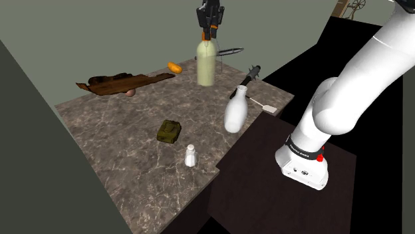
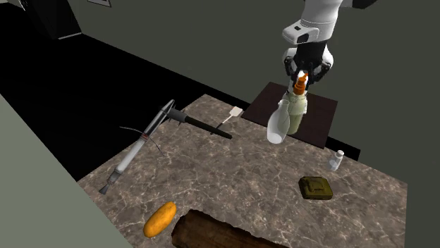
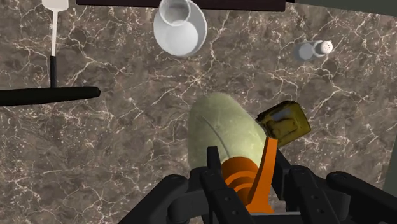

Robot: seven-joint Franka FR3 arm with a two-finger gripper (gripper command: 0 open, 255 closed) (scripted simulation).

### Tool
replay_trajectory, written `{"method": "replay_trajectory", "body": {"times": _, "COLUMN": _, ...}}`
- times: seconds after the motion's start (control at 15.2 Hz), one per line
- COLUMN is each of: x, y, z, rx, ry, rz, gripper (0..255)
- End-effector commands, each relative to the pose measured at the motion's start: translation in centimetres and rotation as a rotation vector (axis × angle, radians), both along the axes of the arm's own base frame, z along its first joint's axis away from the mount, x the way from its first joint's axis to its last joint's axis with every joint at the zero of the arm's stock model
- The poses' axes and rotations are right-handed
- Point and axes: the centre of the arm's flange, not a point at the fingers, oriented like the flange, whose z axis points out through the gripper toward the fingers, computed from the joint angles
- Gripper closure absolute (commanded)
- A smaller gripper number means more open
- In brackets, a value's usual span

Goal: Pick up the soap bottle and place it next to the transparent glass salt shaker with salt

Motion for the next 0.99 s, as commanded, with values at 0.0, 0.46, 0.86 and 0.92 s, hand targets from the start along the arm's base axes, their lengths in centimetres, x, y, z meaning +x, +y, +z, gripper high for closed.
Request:
{"method": "replay_trajectory", "body": {"times": 0.0, "x": -1.8, "y": 2.3, "z": 0.3, "rx": -0.001, "ry": 0.0, "rz": -0.001, "gripper": 255}}
{"method": "replay_trajectory", "body": {"times": 0.46, "x": -6.7, "y": 9.9, "z": 2.2, "rx": -0.001, "ry": 0.0, "rz": -0.001, "gripper": 255}}
{"method": "replay_trajectory", "body": {"times": 0.86, "x": -11.0, "y": 16.3, "z": 3.8, "rx": -0.001, "ry": 0.0, "rz": -0.001, "gripper": 255}}
{"method": "replay_trajectory", "body": {"times": 0.92, "x": -11.7, "y": 17.4, "z": 4.0, "rx": -0.001, "ry": 0.0, "rz": -0.001, "gripper": 255}}
